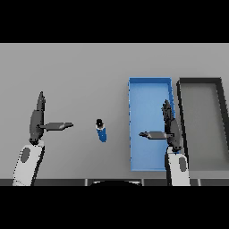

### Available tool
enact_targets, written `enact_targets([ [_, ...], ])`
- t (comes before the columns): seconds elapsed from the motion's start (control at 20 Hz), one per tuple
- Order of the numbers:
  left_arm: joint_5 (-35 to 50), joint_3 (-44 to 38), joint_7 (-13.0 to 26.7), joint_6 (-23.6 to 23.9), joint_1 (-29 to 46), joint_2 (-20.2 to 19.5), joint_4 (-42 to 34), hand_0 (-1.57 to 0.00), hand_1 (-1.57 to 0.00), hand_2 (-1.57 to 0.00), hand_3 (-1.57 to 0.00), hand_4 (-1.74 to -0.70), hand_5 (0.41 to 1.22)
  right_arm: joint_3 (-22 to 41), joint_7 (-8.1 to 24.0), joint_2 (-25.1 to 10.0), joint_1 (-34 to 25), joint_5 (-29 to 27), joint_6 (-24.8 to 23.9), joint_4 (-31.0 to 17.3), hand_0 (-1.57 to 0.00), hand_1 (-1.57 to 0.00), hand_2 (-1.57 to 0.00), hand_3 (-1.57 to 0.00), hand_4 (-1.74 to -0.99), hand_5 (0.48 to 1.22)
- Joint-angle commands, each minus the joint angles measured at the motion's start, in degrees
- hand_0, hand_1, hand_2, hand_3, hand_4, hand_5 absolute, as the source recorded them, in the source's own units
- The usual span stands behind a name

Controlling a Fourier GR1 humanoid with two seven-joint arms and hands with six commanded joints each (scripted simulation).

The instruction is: Pick up the blue pipe and place it into the blue bin.

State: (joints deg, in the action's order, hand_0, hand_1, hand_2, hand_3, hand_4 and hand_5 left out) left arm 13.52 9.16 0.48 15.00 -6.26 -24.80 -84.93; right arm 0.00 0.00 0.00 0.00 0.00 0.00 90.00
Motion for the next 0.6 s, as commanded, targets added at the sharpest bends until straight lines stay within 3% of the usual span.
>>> enact_targets([
  [0.0, 0.0, -0.1, -0.3, 0.0, 0.0, 0.0, 0.0, 0.00, 0.00, 0.00, 0.00, -1.07, 0.591, 0.1, 0.0, 0.1, 0.0, 0.0, -0.1, 0.0, 0.00, 0.00, 0.00, 0.00, -1.225, 0.617],
  [0.25, 0.2, -0.2, -0.9, -0.1, 0.7, -0.5, -0.8, 0.00, 0.00, 0.00, 0.00, -1.07, 0.591, 1.0, -0.6, 0.7, 0.9, 0.6, -0.2, 0.8, 0.00, 0.00, 0.00, 0.00, -1.225, 0.617],
  [0.3, 0.7, 1.6, -3.3, -8.2, 1.1, -5.2, -1.4, 0.00, 0.00, 0.00, 0.00, -1.07, 0.591, 3.1, -3.3, -1.8, 2.3, 3.4, 1.4, 2.6, 0.00, 0.00, 0.00, 0.00, -1.225, 0.617],
  [0.35, 1.1, 2.5, -4.5, -13.2, 1.0, -8.2, -1.1, 0.00, 0.00, 0.00, 0.00, -1.07, 0.590, 4.8, -4.5, -3.3, 3.9, 5.8, 2.0, 4.4, 0.00, 0.00, 0.00, 0.00, -1.224, 0.618],
  [0.45, 2.4, 2.8, -4.9, -18.7, 1.0, -11.4, -1.2, 0.00, 0.00, 0.00, 0.00, -1.08, 0.587, 6.0, -4.1, -5.3, 4.9, 7.7, 2.9, 6.5, 0.00, 0.00, 0.00, 0.00, -1.225, 0.620],
  [0.55, 2.6, 3.0, -5.7, -21.0, 0.3, -12.1, 0.4, 0.00, 0.00, 0.00, 0.00, -1.08, 0.591, 7.0, -2.5, -5.7, 5.3, 9.4, 2.7, 7.2, 0.00, 0.00, 0.00, 0.00, -1.215, 0.618],
])
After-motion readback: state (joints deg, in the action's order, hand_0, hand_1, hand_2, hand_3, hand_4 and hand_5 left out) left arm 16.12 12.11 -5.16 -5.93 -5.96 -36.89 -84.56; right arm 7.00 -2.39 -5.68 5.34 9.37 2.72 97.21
